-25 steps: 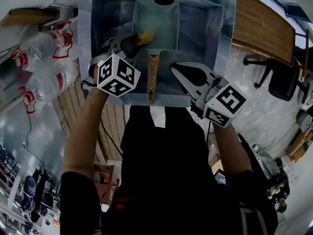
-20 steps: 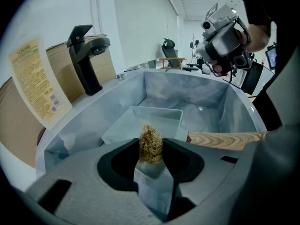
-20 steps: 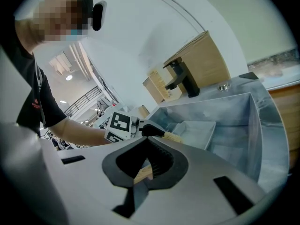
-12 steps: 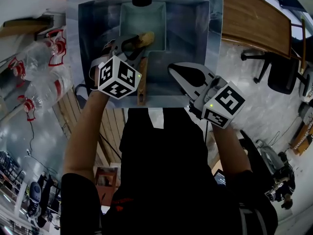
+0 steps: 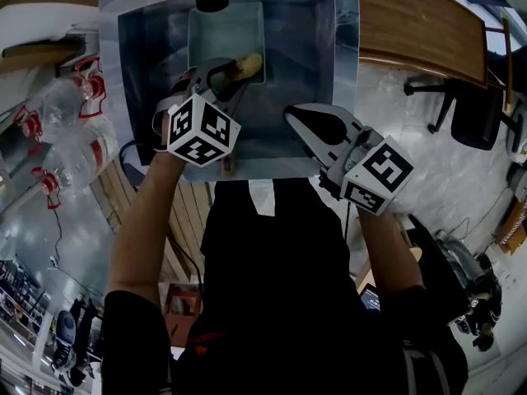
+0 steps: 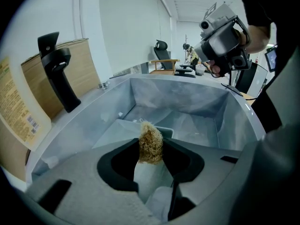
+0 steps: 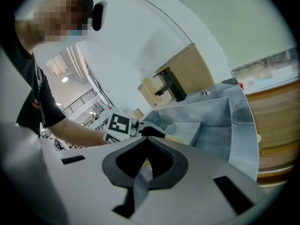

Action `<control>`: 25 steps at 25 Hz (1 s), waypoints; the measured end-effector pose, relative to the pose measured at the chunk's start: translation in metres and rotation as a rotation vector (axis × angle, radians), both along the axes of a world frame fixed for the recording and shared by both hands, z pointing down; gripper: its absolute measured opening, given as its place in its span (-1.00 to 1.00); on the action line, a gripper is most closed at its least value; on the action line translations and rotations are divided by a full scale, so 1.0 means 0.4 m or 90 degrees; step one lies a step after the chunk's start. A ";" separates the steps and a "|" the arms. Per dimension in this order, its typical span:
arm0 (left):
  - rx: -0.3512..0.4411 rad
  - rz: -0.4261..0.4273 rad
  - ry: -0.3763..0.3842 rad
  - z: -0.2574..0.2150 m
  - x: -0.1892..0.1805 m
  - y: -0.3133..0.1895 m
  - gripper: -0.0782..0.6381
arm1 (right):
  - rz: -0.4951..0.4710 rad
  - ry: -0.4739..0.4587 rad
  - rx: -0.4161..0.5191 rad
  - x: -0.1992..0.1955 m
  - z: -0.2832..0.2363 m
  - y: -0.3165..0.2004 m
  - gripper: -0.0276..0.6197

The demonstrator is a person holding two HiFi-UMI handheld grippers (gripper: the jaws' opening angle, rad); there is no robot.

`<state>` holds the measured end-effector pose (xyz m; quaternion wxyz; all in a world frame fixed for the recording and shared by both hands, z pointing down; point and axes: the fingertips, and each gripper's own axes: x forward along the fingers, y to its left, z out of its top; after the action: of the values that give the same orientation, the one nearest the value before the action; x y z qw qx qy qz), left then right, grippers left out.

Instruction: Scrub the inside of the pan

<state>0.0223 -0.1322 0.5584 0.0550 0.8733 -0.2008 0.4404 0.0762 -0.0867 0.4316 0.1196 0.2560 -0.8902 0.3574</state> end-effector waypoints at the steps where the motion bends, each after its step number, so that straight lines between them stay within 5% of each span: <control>1: 0.000 0.001 0.000 0.000 0.004 0.002 -0.34 | 0.001 0.000 0.001 0.003 0.000 0.001 -0.90; 11: 0.022 -0.017 0.002 -0.033 -0.024 0.005 -0.34 | 0.002 0.005 0.011 -0.004 -0.017 0.020 -0.90; 25: 0.088 -0.100 0.060 -0.256 -0.141 -0.002 -0.34 | -0.011 0.016 0.069 -0.078 -0.128 0.013 -0.90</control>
<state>-0.0342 -0.1330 0.4561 0.0385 0.8763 -0.2958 0.3784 0.0450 -0.0814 0.3805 0.1199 0.2590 -0.9087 0.3046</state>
